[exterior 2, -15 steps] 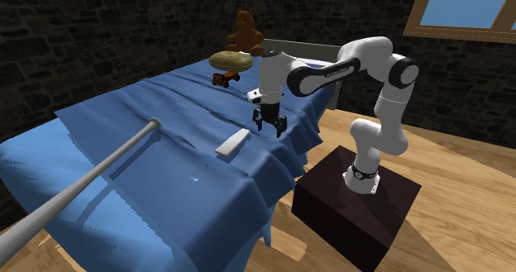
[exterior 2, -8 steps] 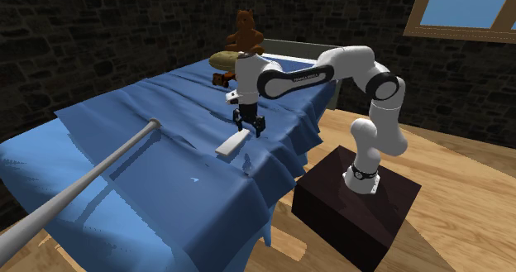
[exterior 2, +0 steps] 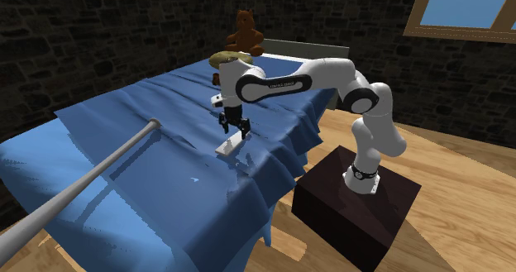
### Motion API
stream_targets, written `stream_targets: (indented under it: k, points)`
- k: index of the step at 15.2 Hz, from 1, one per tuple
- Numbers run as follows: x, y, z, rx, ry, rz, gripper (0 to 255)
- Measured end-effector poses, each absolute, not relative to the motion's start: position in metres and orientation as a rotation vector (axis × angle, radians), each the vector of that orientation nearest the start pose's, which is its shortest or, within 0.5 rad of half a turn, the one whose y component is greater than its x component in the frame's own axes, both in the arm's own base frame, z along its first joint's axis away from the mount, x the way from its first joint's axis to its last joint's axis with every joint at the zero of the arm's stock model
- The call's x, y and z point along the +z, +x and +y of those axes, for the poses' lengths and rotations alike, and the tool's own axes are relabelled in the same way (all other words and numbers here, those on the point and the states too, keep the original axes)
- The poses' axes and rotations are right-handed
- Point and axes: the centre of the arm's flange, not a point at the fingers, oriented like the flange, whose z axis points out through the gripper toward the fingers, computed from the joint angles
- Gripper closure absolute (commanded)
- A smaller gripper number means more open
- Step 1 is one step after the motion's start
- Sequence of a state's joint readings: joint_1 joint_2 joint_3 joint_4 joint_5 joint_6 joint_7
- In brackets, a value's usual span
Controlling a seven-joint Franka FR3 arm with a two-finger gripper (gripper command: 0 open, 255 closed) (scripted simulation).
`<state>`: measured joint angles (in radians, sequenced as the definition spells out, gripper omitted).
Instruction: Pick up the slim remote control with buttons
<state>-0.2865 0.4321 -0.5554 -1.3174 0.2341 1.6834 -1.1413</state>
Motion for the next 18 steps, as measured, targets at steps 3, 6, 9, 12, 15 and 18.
stream_targets:
  k: [3,6,9,12,15,18]
  points:
    - [0.504,0.516,-0.436,-0.009,-3.094,-0.491,0]
    - [0.491,0.516,-0.436,-0.009,-3.093,-0.491,255]
    - [0.491,0.517,-0.437,-0.011,-3.094,-0.491,255]
    - [0.491,0.517,-0.437,-0.011,-3.095,-0.491,255]
    - [0.491,0.517,-0.437,-0.011,-3.095,-0.491,255]
    - [0.496,0.516,-0.436,-0.01,-3.094,-0.491,255]
